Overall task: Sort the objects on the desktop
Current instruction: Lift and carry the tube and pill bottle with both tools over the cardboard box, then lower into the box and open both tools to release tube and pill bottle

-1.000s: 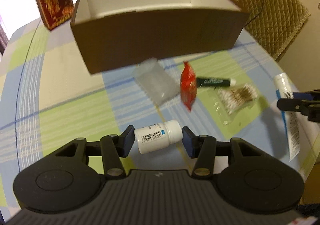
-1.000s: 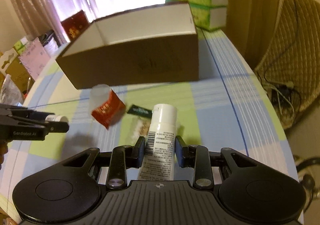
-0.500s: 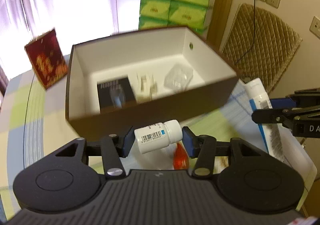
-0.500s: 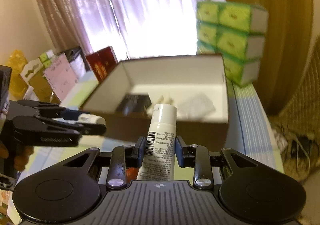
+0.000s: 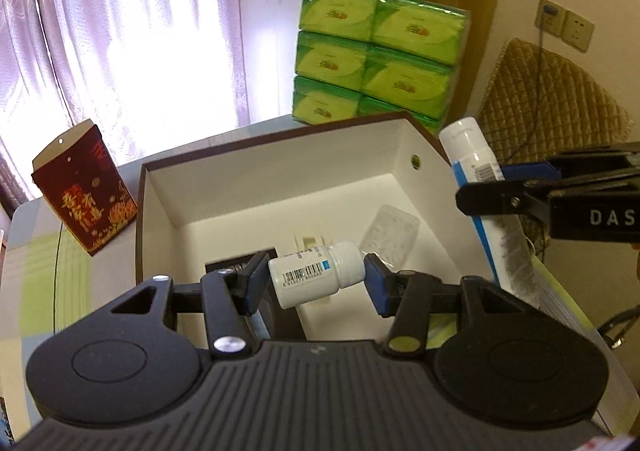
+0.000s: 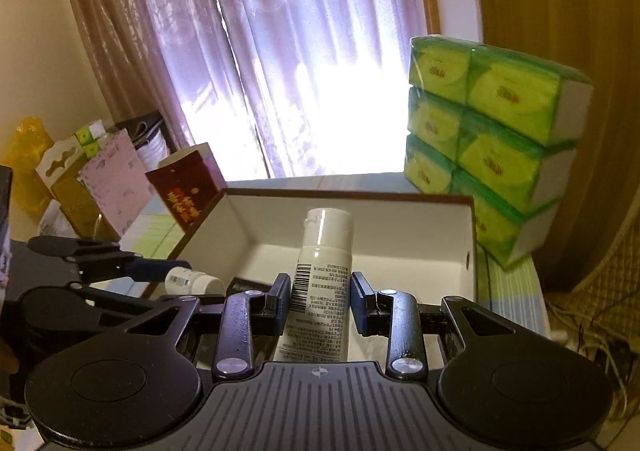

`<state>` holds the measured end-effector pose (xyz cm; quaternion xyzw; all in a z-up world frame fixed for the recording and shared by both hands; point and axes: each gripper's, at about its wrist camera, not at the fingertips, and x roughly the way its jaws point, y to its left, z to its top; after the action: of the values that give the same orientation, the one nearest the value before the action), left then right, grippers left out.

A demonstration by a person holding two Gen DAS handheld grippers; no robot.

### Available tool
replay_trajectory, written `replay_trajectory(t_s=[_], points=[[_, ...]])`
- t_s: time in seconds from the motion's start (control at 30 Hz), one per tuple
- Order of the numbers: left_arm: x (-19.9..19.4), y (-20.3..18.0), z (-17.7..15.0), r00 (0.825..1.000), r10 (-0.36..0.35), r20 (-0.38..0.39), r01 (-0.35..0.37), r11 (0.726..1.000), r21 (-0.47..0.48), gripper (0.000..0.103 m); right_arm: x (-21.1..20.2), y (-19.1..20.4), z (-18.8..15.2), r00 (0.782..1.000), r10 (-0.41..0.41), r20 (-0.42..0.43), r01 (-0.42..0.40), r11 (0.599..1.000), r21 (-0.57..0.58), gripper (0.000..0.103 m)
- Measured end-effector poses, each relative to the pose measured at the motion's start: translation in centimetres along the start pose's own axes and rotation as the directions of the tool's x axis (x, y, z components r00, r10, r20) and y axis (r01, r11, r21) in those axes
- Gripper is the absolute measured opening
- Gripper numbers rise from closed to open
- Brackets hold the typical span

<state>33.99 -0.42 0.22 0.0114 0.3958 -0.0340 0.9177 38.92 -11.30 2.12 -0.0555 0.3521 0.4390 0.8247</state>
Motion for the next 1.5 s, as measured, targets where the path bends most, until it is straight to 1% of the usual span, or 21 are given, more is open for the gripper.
replay_trajectory(t_s=[0.17, 0.3, 0.47, 0.6, 0.77, 0.9, 1.0, 1.07, 1.1, 1.23, 1.4, 1.5], points=[[2.3, 1.0, 1.6, 1.000, 0.023, -0.016, -0.023, 1.000, 0.003, 0.046, 3.5, -0.9, 1.0, 0.999, -0.027, -0.039, 0.027, 0.999, -0.021, 0.029], [4.4, 1.6, 2.1, 0.998, 0.038, -0.053, -0.037, 0.999, 0.010, 0.046, 6.2, -1.8, 0.5, 0.995, -0.056, -0.089, 0.053, 0.998, -0.029, 0.029], [7.1, 2.9, 1.6, 0.992, 0.040, -0.122, -0.044, 0.999, -0.025, 0.046, 8.8, -2.7, -0.6, 0.984, -0.060, -0.166, 0.055, 0.998, -0.036, 0.029], [8.9, 3.7, 0.8, 0.983, 0.047, -0.180, -0.055, 0.998, -0.041, 0.046, 10.3, -3.4, -1.4, 0.973, -0.086, -0.214, 0.077, 0.996, -0.049, 0.029], [10.5, 4.5, 0.1, 0.970, 0.065, -0.234, -0.079, 0.996, -0.050, 0.046, 11.2, -4.0, -1.9, 0.961, -0.112, -0.252, 0.101, 0.993, -0.056, 0.029], [11.3, 4.8, -0.4, 0.966, 0.071, -0.250, -0.086, 0.995, -0.049, 0.046, 11.6, -4.2, -2.0, 0.952, -0.124, -0.279, 0.110, 0.992, -0.066, 0.029], [11.5, 4.8, -0.6, 0.963, 0.082, -0.256, -0.097, 0.994, -0.048, 0.046, 11.8, -4.2, -2.3, 0.949, -0.117, -0.293, 0.101, 0.993, -0.068, 0.029], [11.5, 4.8, -0.7, 0.963, 0.087, -0.256, -0.102, 0.994, -0.047, 0.050, 11.9, -4.2, -2.4, 0.948, -0.115, -0.296, 0.098, 0.993, -0.070, 0.029], [11.6, 4.8, -0.6, 0.963, 0.090, -0.255, -0.105, 0.993, -0.048, 0.054, 11.8, -4.2, -2.5, 0.948, -0.113, -0.297, 0.097, 0.993, -0.067, 0.029], [11.2, 4.9, -0.6, 0.965, 0.095, -0.244, -0.111, 0.992, -0.053, 0.061, 11.9, -4.0, -2.5, 0.951, -0.092, -0.296, 0.077, 0.995, -0.060, 0.029], [11.0, 4.8, -0.7, 0.965, 0.098, -0.241, -0.115, 0.992, -0.057, 0.061, 11.8, -3.4, -2.5, 0.955, -0.067, -0.290, 0.054, 0.997, -0.053, 0.029], [10.8, 4.7, -0.9, 0.964, 0.100, -0.245, -0.118, 0.991, -0.058, 0.061, 11.9, -2.8, -2.5, 0.957, -0.035, -0.288, 0.021, 0.998, -0.051, 0.030]])
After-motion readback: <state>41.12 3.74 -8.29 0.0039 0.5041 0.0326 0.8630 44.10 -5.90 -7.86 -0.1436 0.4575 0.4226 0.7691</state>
